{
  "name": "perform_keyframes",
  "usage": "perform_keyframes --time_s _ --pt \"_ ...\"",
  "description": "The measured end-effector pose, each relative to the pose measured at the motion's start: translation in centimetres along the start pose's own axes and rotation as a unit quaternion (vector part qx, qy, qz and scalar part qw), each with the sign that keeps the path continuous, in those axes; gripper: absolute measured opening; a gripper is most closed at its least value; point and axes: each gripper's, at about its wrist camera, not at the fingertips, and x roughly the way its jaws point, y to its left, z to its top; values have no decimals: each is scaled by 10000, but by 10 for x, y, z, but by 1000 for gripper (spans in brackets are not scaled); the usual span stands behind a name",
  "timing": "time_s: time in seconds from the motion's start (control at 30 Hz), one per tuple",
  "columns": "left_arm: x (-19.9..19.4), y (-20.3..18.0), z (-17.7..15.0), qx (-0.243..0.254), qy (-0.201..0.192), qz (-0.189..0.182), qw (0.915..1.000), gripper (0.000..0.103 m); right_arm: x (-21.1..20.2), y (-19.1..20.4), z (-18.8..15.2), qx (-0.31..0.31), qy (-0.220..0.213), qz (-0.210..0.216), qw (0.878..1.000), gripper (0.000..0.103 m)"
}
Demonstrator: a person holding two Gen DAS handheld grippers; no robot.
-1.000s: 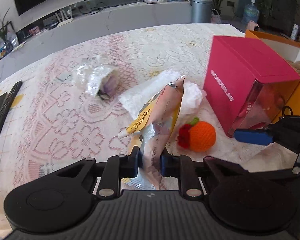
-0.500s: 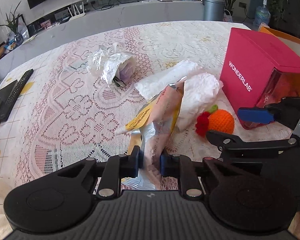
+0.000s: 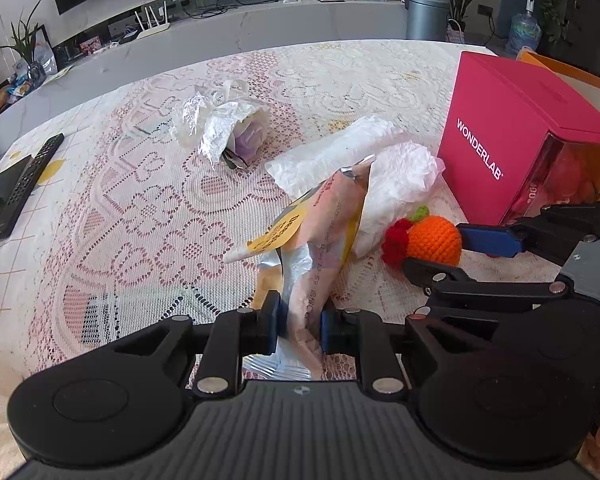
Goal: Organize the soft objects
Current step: 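Grasp the snack packet with the left tool while the right tool grasps the orange crocheted ball, then carry the snack packet and orange ball into the shoebox and open both tools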
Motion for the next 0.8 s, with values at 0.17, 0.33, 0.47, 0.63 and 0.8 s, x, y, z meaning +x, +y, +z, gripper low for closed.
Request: perform_keyframes --time_s 0.17,0.33,0.47,0.63,0.8 --pt "0 0 0 -3 -1 1 10000 21 0 0 0 2 -3 1 10000 40" --pt "0 0 0 -3 -1 2 10000 21 0 0 0 0 1 1 10000 40" --pt "0 -1 0 -2 -10 6 10000 21 0 0 0 -3 -2 -1 10000 40" --pt "-2 -1 -1 -33 -63 14 10000 21 -1 1 -1 -26 -20 -5 10000 39" --pt "-5 1 0 -86 -112 -1 9999 20 -3 2 -2 -43 -44 60 10000 39"
